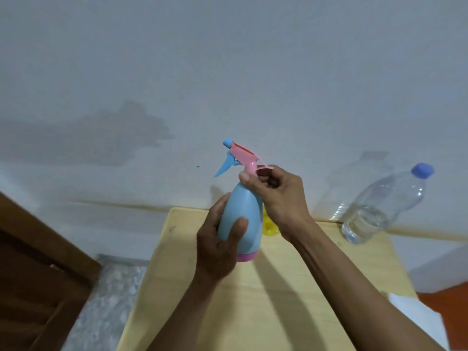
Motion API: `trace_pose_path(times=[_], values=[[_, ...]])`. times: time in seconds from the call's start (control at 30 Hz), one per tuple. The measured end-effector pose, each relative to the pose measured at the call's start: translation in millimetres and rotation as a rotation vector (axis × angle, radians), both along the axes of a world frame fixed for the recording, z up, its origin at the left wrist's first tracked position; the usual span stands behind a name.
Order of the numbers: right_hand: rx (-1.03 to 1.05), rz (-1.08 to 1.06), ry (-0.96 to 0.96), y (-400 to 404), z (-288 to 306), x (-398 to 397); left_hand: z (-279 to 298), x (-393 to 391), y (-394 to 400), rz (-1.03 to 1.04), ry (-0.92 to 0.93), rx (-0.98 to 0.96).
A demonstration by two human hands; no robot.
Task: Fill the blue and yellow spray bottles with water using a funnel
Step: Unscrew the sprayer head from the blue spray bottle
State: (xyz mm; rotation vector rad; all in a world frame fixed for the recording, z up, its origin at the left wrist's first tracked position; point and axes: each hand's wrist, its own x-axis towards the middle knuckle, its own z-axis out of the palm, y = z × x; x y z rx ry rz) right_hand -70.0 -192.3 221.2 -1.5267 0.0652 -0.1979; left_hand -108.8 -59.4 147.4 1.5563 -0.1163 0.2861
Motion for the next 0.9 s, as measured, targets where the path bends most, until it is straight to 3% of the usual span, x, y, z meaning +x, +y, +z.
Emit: trace_pose_path(times=[0.43, 0.67, 0.9], values=[[-0.06, -0.062, -0.048, -79.9, 34.1, -81.6, 43.5, -74.7, -82.8, -0.108, 0.033, -0.142], [0.076, 0.081, -0.029, -110.7, 37.3, -126.7, 44.8, -125.5, -115.3, -0.083, 0.057, -0.153], [0.222, 0.068, 0.03, -101.3, 35.4, -161.0, 47.5, -160.0, -109.2, -0.012, 0.032, -0.088]])
